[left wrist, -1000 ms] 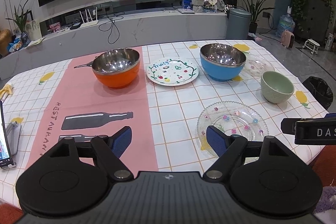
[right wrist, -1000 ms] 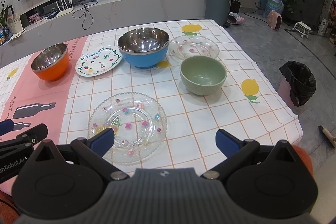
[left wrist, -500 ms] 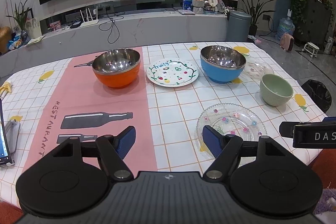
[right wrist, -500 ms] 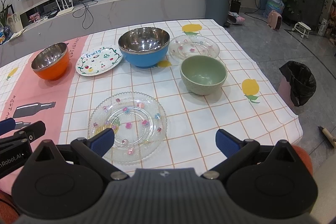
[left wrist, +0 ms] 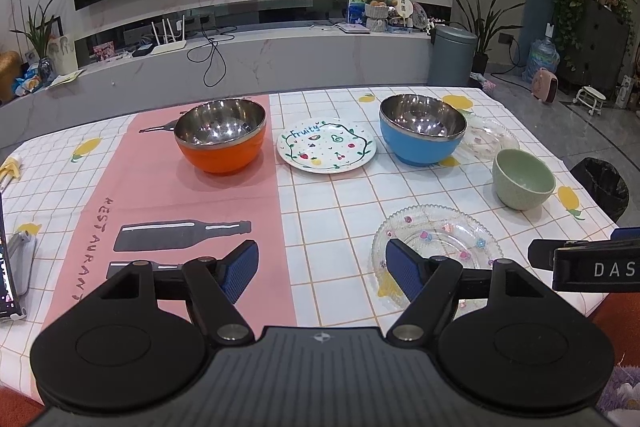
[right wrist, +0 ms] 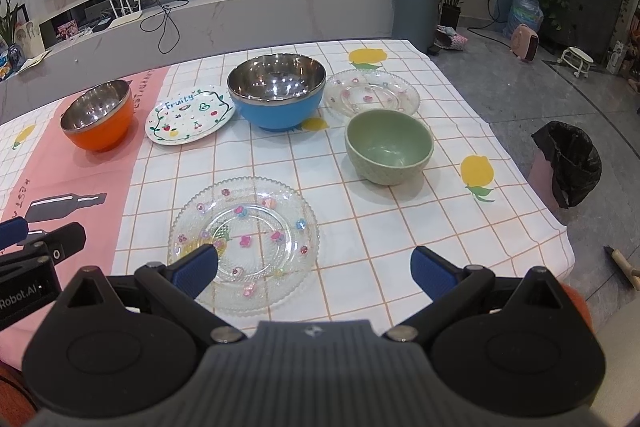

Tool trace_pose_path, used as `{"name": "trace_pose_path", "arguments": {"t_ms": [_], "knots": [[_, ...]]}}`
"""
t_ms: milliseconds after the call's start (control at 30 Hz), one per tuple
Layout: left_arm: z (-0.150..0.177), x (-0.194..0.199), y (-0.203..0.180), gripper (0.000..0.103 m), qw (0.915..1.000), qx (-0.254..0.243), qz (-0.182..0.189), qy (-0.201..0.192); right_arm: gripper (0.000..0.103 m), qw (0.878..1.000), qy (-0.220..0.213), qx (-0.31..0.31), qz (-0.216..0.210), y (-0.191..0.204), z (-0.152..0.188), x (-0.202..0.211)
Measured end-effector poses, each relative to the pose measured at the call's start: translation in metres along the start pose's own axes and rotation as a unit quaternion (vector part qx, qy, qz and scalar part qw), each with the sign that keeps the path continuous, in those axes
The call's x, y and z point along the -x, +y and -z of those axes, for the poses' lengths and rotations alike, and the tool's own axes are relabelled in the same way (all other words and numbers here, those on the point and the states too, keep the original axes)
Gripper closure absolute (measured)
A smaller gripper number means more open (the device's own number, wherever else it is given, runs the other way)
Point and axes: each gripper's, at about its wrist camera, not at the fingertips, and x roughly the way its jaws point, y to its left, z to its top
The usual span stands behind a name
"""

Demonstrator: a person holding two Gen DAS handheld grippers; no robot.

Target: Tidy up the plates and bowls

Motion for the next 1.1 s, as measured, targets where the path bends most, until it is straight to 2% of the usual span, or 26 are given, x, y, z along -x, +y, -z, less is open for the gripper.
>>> {"name": "trace_pose_path", "arguments": {"t_ms": [867, 967, 1100], "knots": [[0.002, 0.003, 0.001, 0.017, 1.0000, 0.001, 0.009, -0.003, 0.003, 1.000, -0.002, -0.013, -0.005, -0.005, 0.003, 0.002], [0.003, 0.001, 0.001, 0.017, 0.9999, -0.003, 0.015, -0.005, 0.003, 1.000, -0.012, -0.015, -0.018, -0.008, 0.005, 0.001], [0.005, -0.002, 0.000, 0.017, 0.9994, -0.017, 0.014, -0.028, 0.003, 0.996, -0.042, -0.046, -0.061, -0.022, 0.005, -0.002]]}}
